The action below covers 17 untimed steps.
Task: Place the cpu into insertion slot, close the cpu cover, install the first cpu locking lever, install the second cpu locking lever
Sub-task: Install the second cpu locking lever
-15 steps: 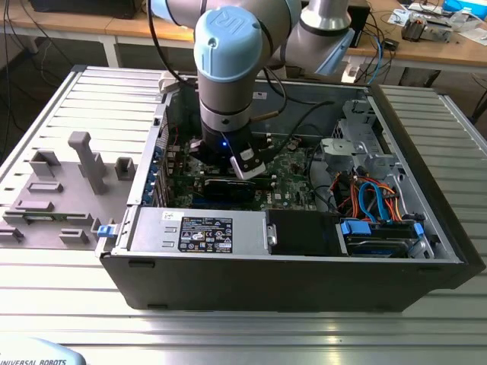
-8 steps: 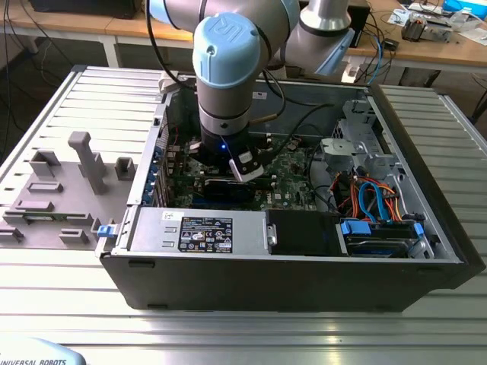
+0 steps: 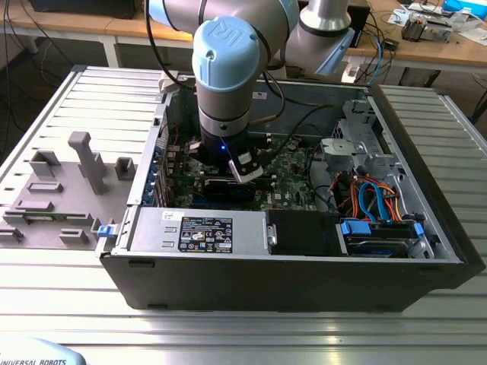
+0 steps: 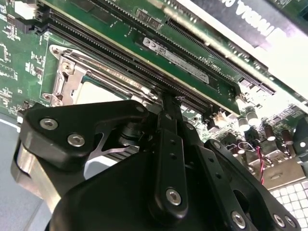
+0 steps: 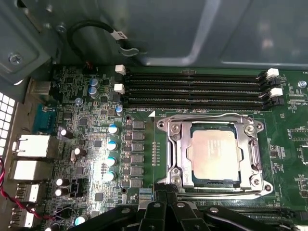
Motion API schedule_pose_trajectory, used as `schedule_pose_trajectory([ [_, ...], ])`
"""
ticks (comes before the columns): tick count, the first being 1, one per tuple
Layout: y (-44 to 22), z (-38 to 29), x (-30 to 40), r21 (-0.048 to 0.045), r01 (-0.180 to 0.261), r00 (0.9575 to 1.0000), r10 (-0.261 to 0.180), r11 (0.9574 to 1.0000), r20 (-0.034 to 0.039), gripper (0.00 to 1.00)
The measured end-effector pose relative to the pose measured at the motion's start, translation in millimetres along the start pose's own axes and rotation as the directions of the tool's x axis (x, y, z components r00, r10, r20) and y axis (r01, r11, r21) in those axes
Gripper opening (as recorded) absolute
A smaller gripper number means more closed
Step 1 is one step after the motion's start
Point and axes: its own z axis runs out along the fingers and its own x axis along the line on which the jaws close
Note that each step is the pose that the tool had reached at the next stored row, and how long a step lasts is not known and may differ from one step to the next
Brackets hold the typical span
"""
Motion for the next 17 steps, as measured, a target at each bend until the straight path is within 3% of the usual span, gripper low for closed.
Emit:
schedule_pose_trajectory([
  [12, 5.3, 1.2, 3.2, -0.0039, 0.000, 1.0000, 0.000, 1.0000, -0.0001, 0.11],
  [17, 11.3, -16.4, 3.1, -0.0039, 0.000, 1.0000, 0.000, 1.0000, 0.0000, 0.11],
])
